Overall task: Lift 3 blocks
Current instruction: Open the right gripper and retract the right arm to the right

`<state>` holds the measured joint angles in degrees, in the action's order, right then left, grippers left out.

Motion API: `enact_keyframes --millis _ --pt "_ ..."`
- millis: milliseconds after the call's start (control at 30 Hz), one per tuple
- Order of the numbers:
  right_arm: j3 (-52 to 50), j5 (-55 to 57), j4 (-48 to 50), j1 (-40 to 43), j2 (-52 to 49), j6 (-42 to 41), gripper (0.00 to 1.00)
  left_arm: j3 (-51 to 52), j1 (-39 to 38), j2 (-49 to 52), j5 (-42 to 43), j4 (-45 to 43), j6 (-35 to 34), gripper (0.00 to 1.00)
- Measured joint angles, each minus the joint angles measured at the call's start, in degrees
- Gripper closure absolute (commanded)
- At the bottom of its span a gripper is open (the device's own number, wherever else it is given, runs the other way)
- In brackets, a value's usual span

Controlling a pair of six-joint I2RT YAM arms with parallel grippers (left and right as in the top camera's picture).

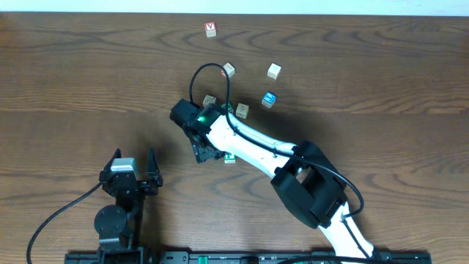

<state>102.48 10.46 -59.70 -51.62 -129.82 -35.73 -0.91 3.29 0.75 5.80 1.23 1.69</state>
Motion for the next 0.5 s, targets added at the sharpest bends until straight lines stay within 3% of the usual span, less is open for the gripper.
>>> enact_keyframes --millis 200,333,500 --pt "-1.1 0.5 2.0 -0.1 0.0 0.0 0.14 0.0 0.0 0.0 0.0 0.0 0.0 0.24" --pt "-2.9 1.0 4.4 -0.1 0.0 0.0 0.33 0.0 0.0 0.0 0.0 0.0 0.0 0.24" --pt "-2.9 2.3 4.5 0.0 0.0 1.1 0.18 0.0 0.0 0.0 0.0 0.0 0.0 0.25"
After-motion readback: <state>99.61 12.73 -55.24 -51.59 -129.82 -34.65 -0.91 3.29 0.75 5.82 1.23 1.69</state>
